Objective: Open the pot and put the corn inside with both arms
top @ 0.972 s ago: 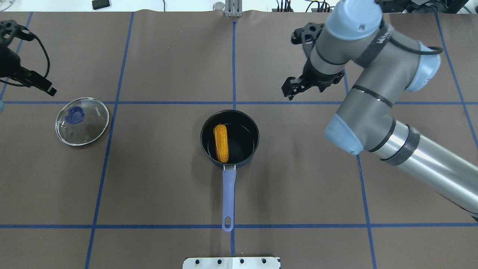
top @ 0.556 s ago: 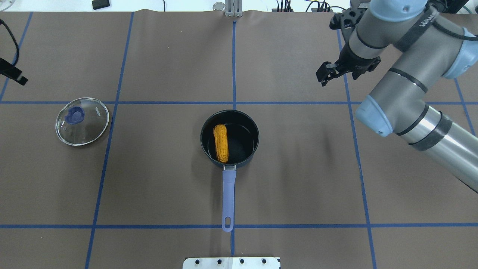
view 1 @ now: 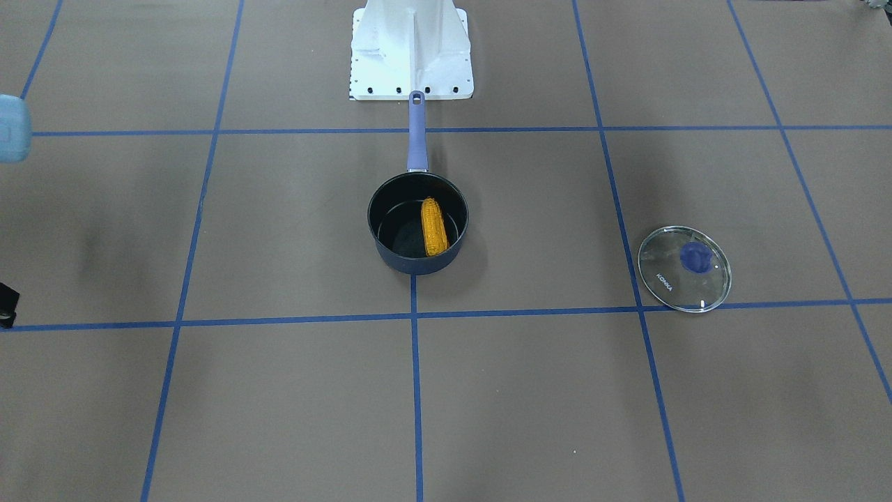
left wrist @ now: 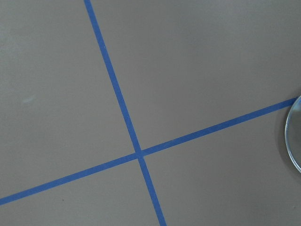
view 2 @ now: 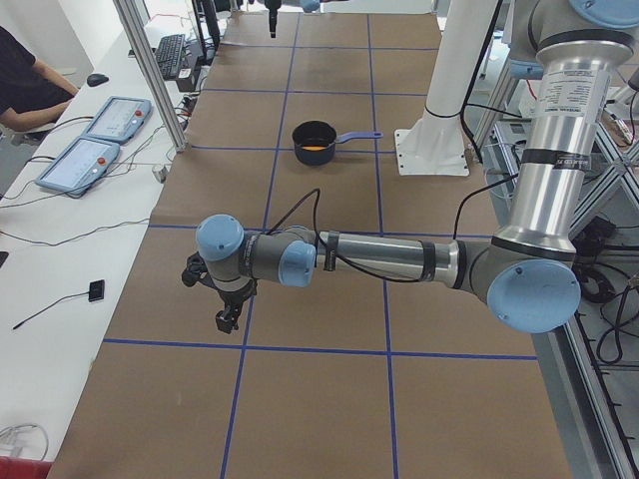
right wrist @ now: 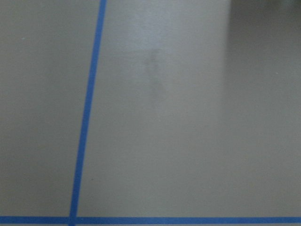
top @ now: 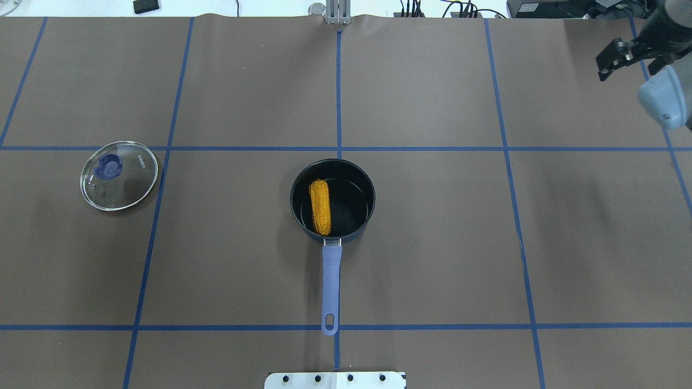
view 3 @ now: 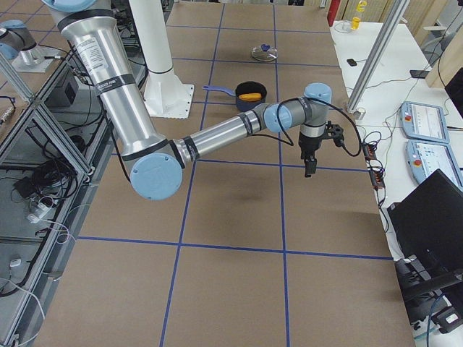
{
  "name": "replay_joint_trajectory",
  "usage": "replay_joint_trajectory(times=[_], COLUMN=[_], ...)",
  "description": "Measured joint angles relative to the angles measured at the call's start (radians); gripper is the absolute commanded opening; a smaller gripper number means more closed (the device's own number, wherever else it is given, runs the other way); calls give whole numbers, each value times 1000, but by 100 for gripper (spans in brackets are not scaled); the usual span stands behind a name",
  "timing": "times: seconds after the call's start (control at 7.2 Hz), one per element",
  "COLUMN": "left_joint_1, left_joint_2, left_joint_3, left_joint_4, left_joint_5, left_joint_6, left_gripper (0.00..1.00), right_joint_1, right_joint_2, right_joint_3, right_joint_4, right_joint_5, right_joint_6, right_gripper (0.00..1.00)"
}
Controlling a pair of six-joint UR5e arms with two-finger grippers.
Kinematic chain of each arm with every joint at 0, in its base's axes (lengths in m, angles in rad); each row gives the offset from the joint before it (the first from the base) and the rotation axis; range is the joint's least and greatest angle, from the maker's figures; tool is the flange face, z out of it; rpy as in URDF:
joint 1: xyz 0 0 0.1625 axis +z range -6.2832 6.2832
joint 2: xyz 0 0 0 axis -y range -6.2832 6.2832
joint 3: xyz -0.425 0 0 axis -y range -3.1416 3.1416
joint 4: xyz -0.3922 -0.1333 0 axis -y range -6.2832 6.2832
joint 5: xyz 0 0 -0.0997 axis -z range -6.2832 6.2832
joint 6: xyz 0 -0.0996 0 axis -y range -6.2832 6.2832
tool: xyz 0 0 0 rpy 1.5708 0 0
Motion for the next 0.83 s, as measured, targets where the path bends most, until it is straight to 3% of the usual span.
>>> replay_joint_trajectory(times=[0.42,0.83], left_joint_1=[-3,-4], left_joint_2=[-2,-3], left_joint_3=[1,-4], left_joint_4=[2,27], left_joint_5=[-1,-22], left_joint_6=[-5,-5], left_gripper=[99,99], right_joint_1=[158,180], right_joint_2=[-179,-264], right_joint_3=[9,76], right_joint_4=[6,9], right_joint_5=[123,138], right_joint_6=[-155,-154], right_gripper=[100,100])
